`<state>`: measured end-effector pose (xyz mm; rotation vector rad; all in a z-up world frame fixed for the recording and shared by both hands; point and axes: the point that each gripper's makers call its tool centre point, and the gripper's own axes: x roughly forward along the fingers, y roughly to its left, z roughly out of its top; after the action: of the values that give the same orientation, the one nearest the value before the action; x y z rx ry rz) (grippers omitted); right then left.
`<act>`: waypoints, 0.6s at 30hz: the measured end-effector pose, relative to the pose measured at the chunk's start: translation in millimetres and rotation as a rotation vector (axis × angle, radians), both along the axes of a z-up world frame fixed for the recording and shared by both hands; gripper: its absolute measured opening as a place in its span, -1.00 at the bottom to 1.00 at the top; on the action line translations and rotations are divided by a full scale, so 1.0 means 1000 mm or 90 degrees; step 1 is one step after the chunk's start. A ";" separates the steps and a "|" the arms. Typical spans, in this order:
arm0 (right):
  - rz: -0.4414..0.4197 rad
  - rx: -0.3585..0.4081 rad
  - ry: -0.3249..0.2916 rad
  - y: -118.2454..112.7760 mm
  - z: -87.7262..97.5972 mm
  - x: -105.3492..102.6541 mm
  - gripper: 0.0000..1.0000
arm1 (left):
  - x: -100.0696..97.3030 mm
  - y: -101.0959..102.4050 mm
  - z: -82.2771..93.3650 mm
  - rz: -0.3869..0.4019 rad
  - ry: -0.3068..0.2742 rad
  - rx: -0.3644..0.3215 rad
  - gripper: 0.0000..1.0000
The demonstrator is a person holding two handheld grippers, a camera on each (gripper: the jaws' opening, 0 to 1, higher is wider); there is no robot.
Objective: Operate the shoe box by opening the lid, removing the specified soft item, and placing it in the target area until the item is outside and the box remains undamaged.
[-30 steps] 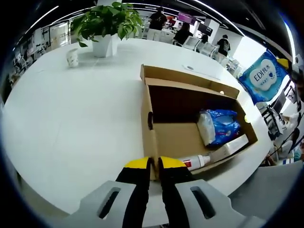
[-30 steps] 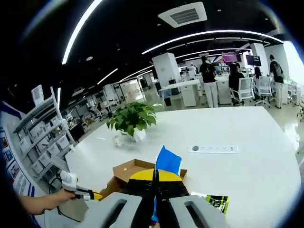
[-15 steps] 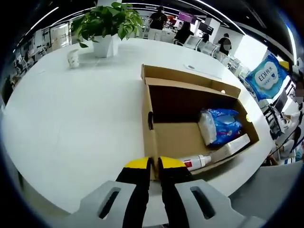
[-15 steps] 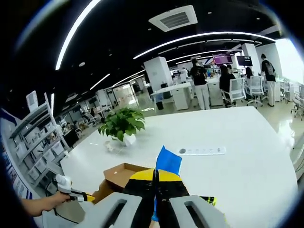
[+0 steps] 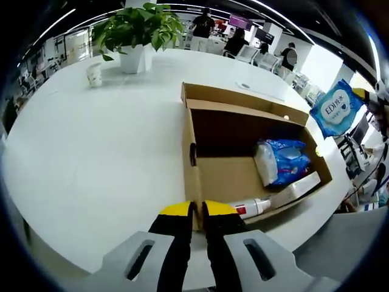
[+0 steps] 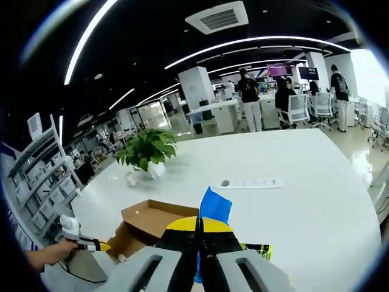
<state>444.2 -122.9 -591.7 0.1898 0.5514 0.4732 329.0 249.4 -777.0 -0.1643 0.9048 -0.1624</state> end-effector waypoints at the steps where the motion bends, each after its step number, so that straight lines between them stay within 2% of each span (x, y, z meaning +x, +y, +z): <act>1: 0.000 -0.002 0.003 0.001 -0.004 0.001 -1.00 | 0.000 0.000 0.000 0.001 0.000 0.000 -0.91; 11: 0.000 -0.013 0.019 0.007 -0.027 0.009 -1.00 | 0.001 0.001 0.000 0.002 0.001 0.002 -0.91; 18: 0.003 -0.027 0.027 0.015 -0.039 0.005 -1.00 | 0.001 0.001 -0.001 0.004 -0.001 0.005 -0.92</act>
<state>449.5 -108.1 -631.2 0.1578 0.6025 0.4620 329.8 250.2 -777.8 -0.1594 0.9036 -0.1524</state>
